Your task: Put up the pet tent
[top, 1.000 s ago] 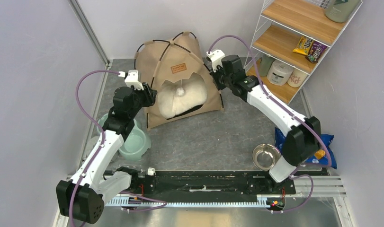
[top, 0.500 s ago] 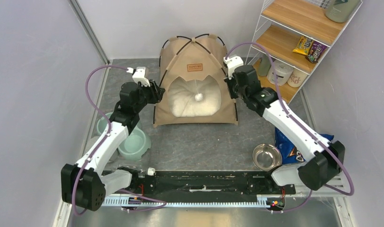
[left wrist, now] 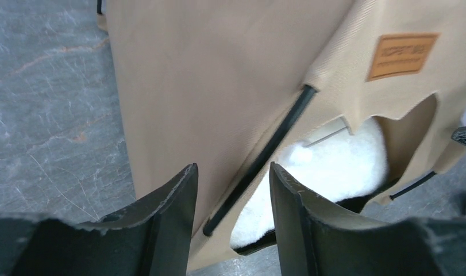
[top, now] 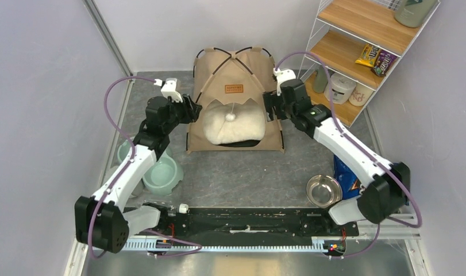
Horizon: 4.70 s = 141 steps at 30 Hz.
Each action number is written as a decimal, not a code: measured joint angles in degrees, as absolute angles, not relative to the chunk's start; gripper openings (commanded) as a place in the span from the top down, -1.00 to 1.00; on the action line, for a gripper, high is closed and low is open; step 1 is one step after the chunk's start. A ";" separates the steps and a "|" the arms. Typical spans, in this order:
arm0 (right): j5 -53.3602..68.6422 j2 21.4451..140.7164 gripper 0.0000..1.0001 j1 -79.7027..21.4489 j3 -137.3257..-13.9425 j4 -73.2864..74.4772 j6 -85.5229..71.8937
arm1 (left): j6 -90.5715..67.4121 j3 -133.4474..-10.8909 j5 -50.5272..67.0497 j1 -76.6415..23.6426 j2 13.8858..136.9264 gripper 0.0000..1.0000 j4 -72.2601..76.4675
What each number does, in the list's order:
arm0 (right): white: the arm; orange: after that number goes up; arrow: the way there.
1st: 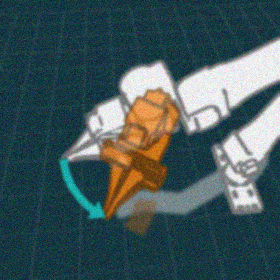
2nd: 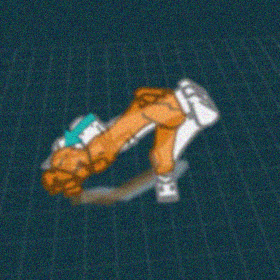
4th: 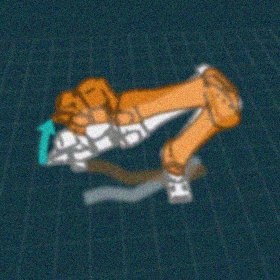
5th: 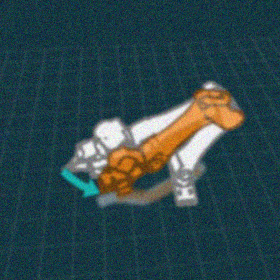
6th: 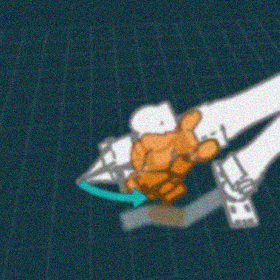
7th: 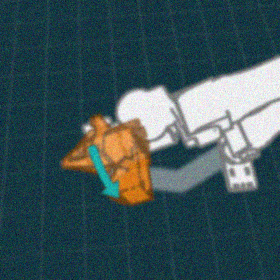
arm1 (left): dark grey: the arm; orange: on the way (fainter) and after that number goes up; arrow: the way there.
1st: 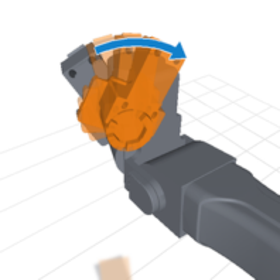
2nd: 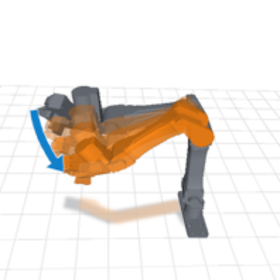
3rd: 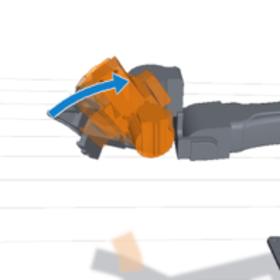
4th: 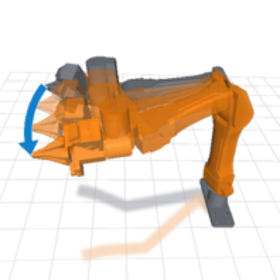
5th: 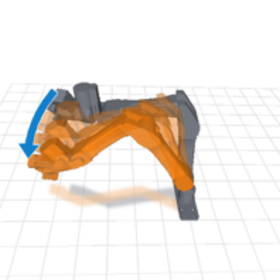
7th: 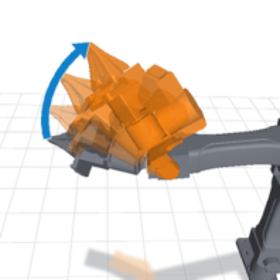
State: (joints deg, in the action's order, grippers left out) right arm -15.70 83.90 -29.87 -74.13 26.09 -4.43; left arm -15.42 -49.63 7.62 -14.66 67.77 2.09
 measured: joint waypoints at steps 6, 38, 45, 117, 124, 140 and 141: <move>-10.35 73.45 -0.84 -29.82 -74.65 28.45 -7.62 | -15.77 -51.20 5.52 -14.72 57.87 -0.19 -2.63; 19.07 117.34 -0.67 -72.38 -81.54 8.93 -9.47 | -17.78 -64.40 -10.61 -14.83 35.24 -0.22 -37.58; 22.59 121.05 -0.55 -72.44 -85.76 5.72 -9.85 | -17.72 -64.40 -10.63 -14.83 35.24 -0.22 -37.67; -21.74 83.83 1.00 -73.97 -48.77 -33.06 -3.77 | -19.68 -61.04 4.51 -14.87 45.19 -0.72 -32.56; -23.27 86.65 1.00 -74.15 -45.98 -43.42 -2.44 | -21.06 -61.04 4.29 -14.87 45.15 -0.72 -32.56; -25.30 91.05 1.00 -74.26 -45.89 -56.66 3.18 | -29.71 -60.51 3.68 -14.87 42.41 -0.36 -28.75; -25.26 91.07 1.00 -74.24 -45.89 -56.90 3.53 | -29.93 -60.51 3.77 -14.87 42.44 -0.26 -28.51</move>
